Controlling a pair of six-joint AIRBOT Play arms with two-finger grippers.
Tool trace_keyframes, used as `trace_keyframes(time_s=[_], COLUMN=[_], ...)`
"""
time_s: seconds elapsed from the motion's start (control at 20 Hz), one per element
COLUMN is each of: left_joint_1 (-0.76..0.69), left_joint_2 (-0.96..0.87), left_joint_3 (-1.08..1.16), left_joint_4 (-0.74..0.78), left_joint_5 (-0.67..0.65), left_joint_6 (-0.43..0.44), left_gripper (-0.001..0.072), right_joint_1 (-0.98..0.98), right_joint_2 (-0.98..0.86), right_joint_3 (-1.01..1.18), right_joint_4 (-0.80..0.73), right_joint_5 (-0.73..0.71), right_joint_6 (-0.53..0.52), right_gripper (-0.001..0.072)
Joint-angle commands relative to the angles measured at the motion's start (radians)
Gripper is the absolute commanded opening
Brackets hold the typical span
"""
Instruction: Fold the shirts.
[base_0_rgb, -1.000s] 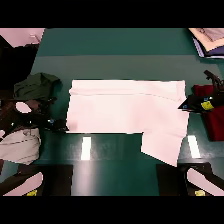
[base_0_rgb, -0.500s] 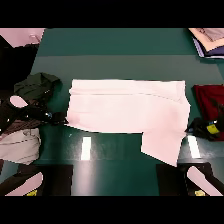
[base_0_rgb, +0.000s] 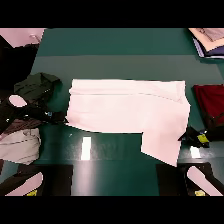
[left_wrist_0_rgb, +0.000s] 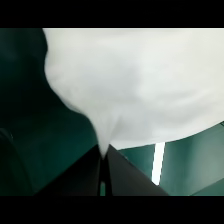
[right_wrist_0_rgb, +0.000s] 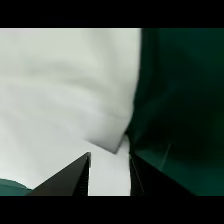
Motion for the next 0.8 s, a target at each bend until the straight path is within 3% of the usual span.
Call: trace_keyframes(time_s=[0.0, 0.05, 0.1, 0.15, 0.35, 0.6, 0.75], left_joint_1=[0.0, 0.0, 0.0, 0.0, 0.0, 0.0, 0.0], left_joint_2=[0.001, 0.001, 0.001, 0.001, 0.018, 0.241, 0.333], left_joint_3=[0.001, 0.001, 0.001, 0.004, 0.083, 0.096, 0.097], left_joint_4=[0.0, 0.001, 0.003, 0.024, 0.173, 0.142, 0.049], left_joint_5=[0.003, 0.003, 0.002, 0.001, -0.124, -0.294, -0.355], left_joint_6=[0.0, 0.0, 0.001, 0.011, -0.011, -0.088, -0.097], left_gripper=[0.0023, 0.0023, 0.0023, 0.0023, 0.0022, 0.0022, 0.0023], right_joint_1=[0.058, 0.072, 0.08, 0.081, 0.081, 0.081, 0.081], right_joint_2=[0.025, 0.042, 0.06, 0.083, 0.223, 0.43, 0.513], right_joint_3=[-0.012, -0.012, -0.012, -0.011, 0.037, 0.174, 0.229], right_joint_4=[0.006, 0.005, 0.005, 0.005, -0.005, -0.005, 0.0], right_joint_5=[-0.121, -0.135, -0.146, -0.149, -0.01, 0.265, 0.271], right_joint_6=[-0.002, -0.002, -0.002, -0.002, -0.002, 0.044, 0.063], right_gripper=[0.0283, 0.0143, 0.0059, 0.0024, 0.0021, 0.0021, 0.002])
